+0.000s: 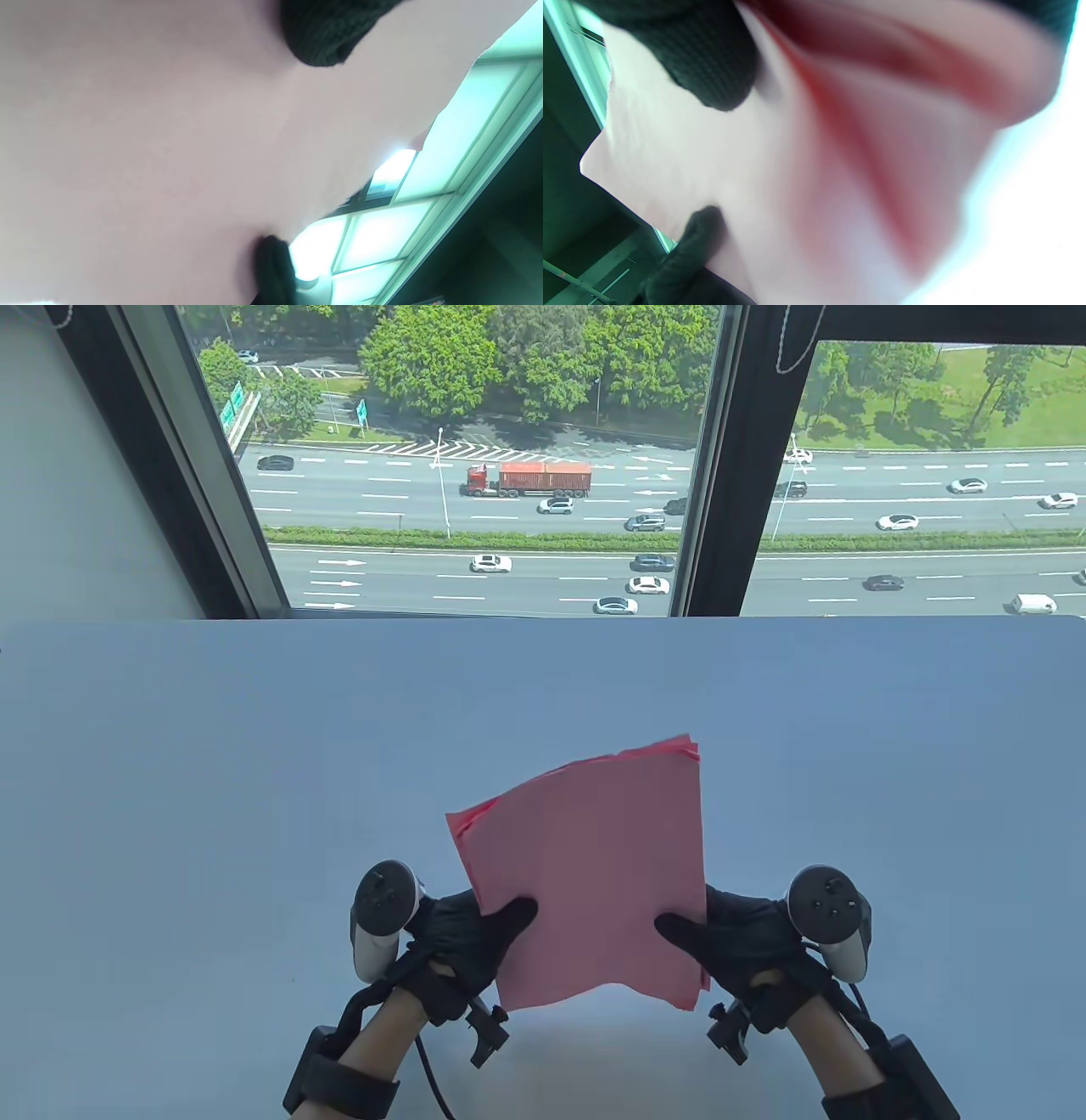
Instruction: Clip paper with binder clip (Left hand to clip)
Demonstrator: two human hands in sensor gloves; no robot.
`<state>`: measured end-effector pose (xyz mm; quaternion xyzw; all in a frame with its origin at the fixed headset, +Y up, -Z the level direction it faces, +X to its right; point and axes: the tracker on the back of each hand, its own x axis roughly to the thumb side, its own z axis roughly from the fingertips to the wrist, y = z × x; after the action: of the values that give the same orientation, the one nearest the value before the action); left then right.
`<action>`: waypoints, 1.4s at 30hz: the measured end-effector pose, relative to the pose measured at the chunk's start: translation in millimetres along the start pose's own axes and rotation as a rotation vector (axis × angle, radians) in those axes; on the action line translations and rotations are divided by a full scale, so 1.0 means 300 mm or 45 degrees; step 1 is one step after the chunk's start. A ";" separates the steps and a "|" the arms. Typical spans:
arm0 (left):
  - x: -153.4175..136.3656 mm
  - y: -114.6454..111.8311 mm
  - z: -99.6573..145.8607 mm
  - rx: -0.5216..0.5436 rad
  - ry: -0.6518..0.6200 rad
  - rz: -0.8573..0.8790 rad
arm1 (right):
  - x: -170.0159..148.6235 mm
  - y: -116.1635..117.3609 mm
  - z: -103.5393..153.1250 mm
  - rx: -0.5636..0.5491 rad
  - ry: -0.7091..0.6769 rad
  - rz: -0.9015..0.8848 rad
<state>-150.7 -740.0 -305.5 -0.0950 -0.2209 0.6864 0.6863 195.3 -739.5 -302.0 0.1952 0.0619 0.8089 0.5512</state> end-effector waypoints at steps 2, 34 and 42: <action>0.004 0.020 0.004 0.052 -0.012 0.093 | -0.015 0.005 -0.005 0.045 0.028 -0.025; -0.014 -0.052 0.010 -0.012 0.008 0.257 | 0.029 0.052 0.003 -0.105 -0.157 -0.482; -0.001 0.014 0.017 0.097 -0.027 0.150 | 0.019 -0.005 0.011 -0.159 -0.130 -0.431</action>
<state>-156.5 -740.9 -302.8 -0.0744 -0.1961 0.7346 0.6453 196.1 -734.0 -298.0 0.1884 0.0154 0.6960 0.6928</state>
